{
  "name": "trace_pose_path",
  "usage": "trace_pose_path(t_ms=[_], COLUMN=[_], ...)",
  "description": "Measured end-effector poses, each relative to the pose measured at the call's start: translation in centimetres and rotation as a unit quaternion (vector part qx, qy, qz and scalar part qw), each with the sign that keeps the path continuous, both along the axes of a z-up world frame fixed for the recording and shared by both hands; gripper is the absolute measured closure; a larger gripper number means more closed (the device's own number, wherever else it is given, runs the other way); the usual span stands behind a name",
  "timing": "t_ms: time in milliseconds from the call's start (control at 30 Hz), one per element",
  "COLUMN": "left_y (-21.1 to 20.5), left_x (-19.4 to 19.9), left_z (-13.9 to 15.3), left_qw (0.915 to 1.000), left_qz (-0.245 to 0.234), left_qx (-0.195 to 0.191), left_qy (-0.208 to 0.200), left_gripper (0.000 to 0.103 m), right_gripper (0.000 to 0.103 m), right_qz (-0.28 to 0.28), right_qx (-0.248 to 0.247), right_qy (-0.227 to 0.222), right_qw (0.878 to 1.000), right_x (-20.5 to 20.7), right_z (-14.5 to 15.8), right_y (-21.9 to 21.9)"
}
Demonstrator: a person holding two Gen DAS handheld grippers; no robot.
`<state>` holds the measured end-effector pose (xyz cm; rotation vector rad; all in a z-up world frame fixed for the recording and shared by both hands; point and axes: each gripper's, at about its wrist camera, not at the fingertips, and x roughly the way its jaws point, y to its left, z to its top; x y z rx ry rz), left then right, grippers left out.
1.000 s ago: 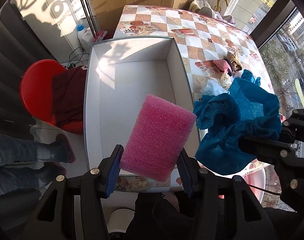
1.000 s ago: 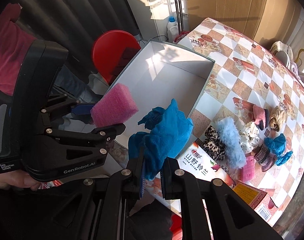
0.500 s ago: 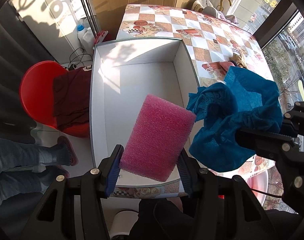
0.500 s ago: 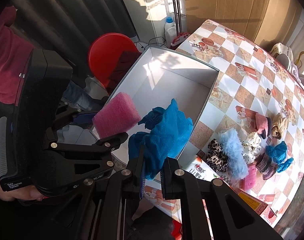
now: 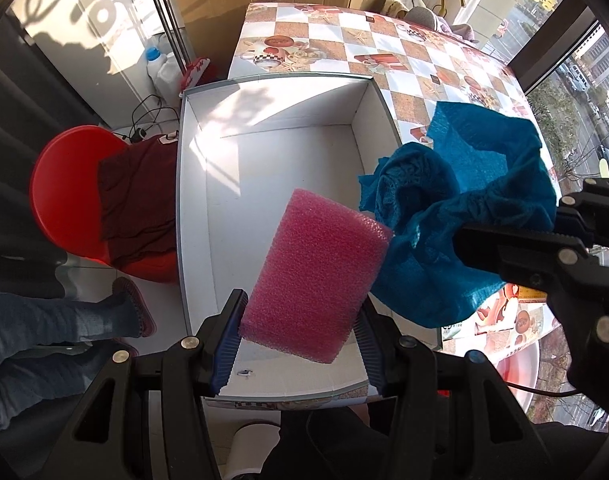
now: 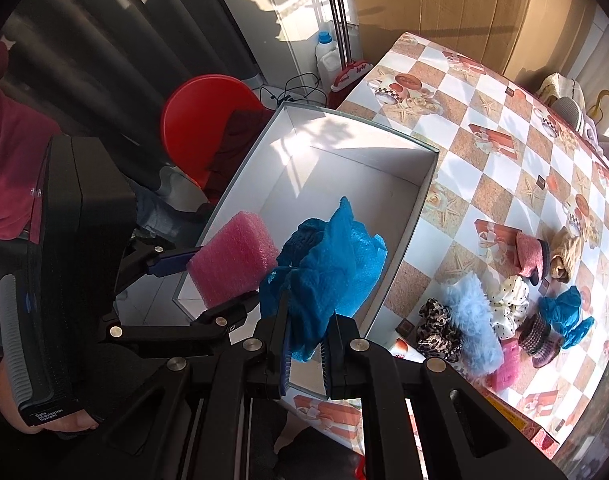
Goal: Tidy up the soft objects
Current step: 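Lower the sponge and glove into the white box and open both tools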
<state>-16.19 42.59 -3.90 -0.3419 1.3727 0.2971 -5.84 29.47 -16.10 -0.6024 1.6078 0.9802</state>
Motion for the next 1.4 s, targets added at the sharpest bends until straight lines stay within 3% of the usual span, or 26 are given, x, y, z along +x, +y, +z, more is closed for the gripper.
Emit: trace_pose_path(t_ms=[633,1400], left_y=[1.9,3.9], left_x=[2.2,3.4], left_z=[-1.8,-1.4], left_qw=[0.9998,0.9999], left_qz=[-0.008,-0.001], left_qx=[-0.009,-0.014], left_qy=[0.018,0.007], left_gripper=[0.047,0.046], right_gripper=[0.09,0.09], right_qz=[-0.021,-0.024], right_qx=[-0.028,-0.013], right_qy=[0.015,-0.004], right_qw=[0.999,1.0], right_x=[2.4,4.6], right_z=[-3.5,-3.1], right_y=[2.8,6.1])
